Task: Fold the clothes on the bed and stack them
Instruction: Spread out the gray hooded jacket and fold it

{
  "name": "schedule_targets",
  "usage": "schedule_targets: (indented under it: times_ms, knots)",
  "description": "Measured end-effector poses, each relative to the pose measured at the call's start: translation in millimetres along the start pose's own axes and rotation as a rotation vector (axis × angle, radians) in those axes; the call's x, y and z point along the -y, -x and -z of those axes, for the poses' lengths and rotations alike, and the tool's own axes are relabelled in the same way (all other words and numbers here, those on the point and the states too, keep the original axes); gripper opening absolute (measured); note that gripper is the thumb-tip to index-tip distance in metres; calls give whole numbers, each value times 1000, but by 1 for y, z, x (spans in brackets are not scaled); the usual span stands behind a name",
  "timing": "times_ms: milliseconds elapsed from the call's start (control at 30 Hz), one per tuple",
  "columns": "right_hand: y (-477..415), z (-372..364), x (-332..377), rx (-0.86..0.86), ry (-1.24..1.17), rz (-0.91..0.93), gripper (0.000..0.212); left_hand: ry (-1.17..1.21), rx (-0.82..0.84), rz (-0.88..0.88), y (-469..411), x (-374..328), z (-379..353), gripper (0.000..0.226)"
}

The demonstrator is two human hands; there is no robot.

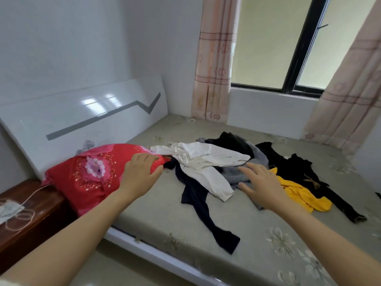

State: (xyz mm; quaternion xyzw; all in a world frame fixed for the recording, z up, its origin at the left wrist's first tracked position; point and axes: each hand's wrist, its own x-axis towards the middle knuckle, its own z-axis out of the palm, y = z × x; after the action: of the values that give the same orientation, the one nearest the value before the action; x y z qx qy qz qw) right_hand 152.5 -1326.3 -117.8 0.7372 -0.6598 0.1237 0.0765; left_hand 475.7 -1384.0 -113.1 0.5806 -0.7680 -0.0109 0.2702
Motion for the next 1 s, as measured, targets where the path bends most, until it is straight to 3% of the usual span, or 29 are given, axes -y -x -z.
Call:
schedule_targets:
  times_ms: [200, 467, 600, 667, 733, 833, 1000]
  knots:
    - [-65, -51, -44, 147, -36, -72, 54, 35, -3, -11, -83, -10, -48, 83]
    - [-108, -112, -103, 198, -10, -183, 48, 100, 232, -39, -176, -4, -168, 82]
    - [-122, -135, -135, 243, -24, -402, 51, 204, 331, -91, -232, -26, -225, 61]
    - [-131, -146, -146, 263, -44, -527, 52, 267, 374, -126, -250, -40, -250, 78]
    - [-138, -157, -152, 258, -100, -622, 52, 302, 437, -151, -263, -54, -275, 85]
    - [-139, -173, -162, 293, -157, -705, 53, 288, 570, -141, -268, -78, -314, 64]
    - [-120, -190, -205, 375, -213, -750, 54, 371, 743, -89, -242, -128, -366, 84]
